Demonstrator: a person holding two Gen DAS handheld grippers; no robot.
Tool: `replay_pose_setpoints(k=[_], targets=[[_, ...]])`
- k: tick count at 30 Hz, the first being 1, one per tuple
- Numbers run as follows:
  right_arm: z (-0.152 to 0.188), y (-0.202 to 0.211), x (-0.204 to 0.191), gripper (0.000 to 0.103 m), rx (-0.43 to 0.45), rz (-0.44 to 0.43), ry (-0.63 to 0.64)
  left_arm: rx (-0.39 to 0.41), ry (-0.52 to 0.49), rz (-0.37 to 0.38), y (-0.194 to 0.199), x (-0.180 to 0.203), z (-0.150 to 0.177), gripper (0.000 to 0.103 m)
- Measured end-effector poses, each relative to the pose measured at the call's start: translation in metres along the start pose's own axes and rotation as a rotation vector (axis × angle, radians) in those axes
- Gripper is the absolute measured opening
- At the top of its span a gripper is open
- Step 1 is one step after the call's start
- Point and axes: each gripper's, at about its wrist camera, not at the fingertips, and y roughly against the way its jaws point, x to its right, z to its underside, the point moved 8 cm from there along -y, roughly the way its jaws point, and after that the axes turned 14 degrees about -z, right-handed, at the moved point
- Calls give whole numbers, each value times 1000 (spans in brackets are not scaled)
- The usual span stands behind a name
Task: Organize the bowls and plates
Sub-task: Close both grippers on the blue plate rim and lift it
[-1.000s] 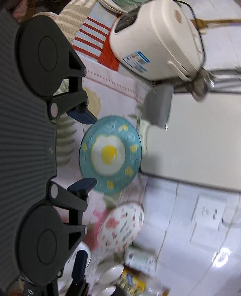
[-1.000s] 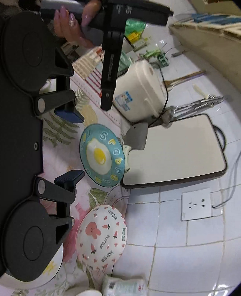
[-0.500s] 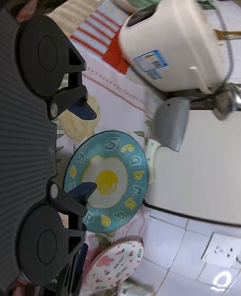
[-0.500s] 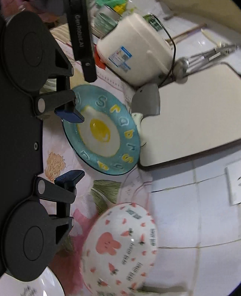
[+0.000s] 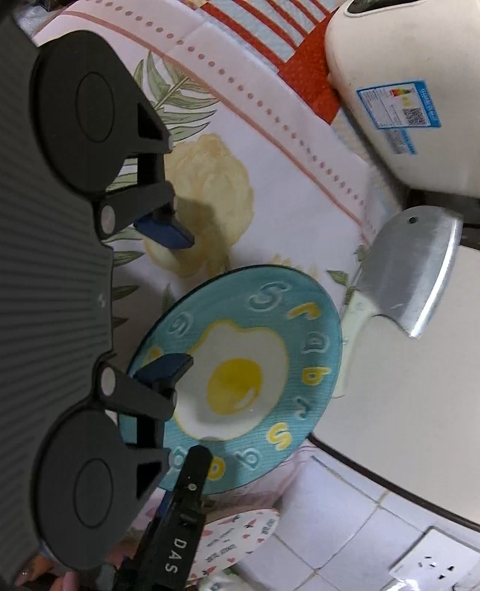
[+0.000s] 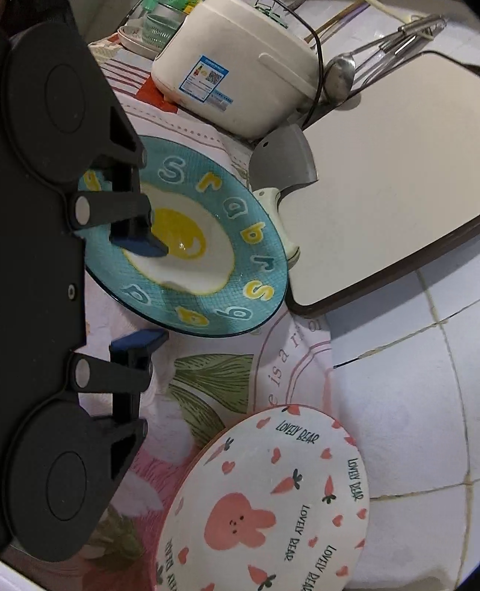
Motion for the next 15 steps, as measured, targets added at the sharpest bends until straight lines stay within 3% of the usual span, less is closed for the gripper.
replay_pose_setpoints(k=[2, 3, 5, 7, 15], targets=[[-1, -2, 0, 40, -4, -3, 0, -7, -3, 3, -1, 0, 0, 42], [-1, -3, 1, 38, -6, -2, -4, -6, -3, 7, -2, 0, 0, 32], [-1, -4, 5, 29, -6, 10, -10, -23, 31, 58, -4, 1, -1, 21], [-2, -5, 10, 20, 0, 16, -16, -48, 88, 82, -6, -1, -2, 19], [-4, -7, 13, 19, -4, 4, -6, -37, 64, 60, -3, 3, -3, 18]])
